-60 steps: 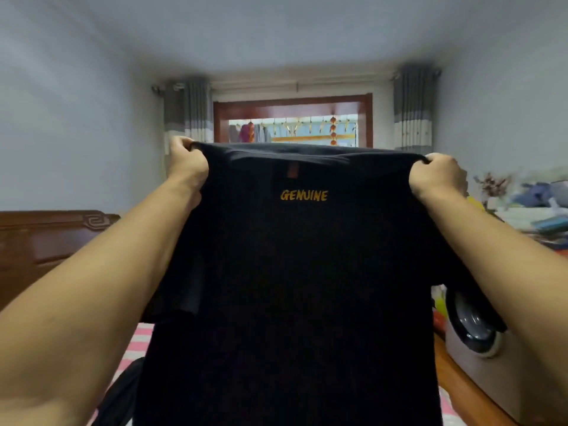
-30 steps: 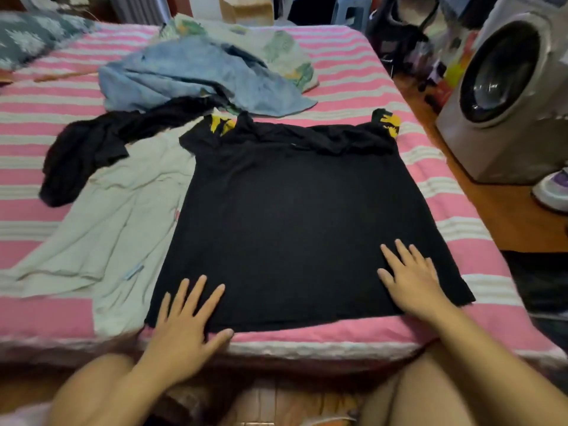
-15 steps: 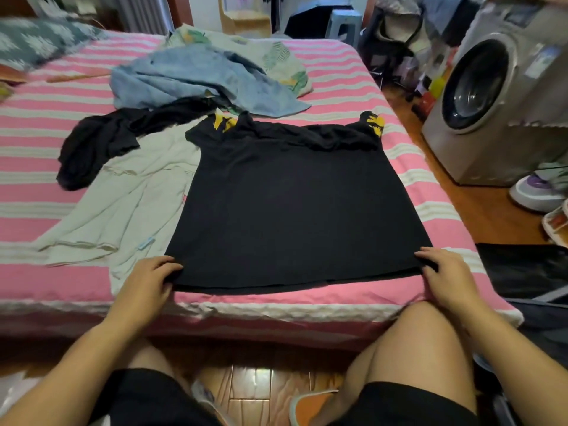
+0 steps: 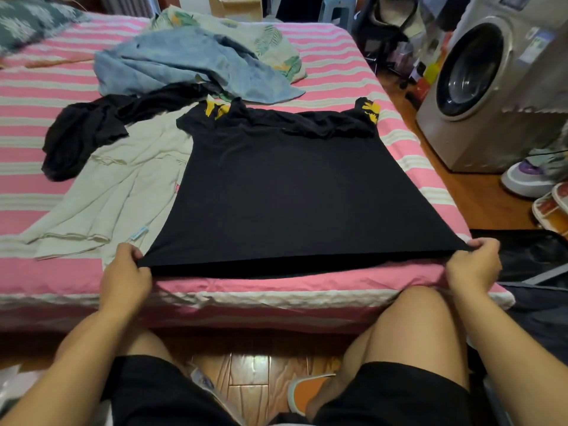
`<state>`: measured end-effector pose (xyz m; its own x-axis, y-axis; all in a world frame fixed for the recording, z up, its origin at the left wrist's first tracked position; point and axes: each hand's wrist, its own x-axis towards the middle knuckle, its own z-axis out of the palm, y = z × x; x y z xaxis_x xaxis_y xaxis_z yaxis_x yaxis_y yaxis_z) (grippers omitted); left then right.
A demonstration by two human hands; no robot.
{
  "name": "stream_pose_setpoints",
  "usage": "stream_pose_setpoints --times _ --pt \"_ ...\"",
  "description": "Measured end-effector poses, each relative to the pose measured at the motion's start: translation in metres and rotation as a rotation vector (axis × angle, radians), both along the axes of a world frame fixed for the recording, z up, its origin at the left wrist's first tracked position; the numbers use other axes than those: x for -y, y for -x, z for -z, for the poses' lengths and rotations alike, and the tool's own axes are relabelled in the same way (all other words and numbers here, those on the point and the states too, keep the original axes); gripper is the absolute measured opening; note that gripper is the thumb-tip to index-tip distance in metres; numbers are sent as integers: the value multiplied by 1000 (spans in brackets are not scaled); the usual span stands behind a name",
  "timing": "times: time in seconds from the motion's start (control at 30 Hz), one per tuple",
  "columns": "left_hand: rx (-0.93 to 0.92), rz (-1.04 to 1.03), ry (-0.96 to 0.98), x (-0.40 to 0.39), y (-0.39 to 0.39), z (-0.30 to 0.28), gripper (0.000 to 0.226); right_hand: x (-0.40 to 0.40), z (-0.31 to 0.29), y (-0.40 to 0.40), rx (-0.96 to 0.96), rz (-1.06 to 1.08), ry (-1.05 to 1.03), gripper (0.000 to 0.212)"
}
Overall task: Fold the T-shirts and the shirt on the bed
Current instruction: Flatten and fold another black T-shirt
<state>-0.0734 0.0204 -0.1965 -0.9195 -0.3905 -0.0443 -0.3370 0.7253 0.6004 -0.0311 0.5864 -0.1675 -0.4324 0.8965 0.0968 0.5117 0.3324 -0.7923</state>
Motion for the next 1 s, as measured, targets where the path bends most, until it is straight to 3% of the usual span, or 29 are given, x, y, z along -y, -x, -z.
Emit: stream_pose_setpoints --times 0.1,0.33,0.4,0.53,0.7,0.83,1.0 --pt "12 -42 -87 0 2 0 24 5 2 5 -90 44 162 24" --pt "49 -160 -327 14 10 9 28 16 5 3 81 -293 42 20" --pt "17 -157 -341 14 9 8 30 11 7 0 6 -207 39 21" --pt "-111 -146 -330 21 5 11 48 -3 9 -13 -157 -6 268 33" --pt "-224 10 -229 8 -6 -4 44 -6 9 -15 -284 18 566 44" --pt "-156 67 -262 16 -5 -1 40 -5 6 -15 -297 57 642 42" --pt "-60 11 -358 22 -9 -2 36 -4 4 -14 -491 162 917 25"
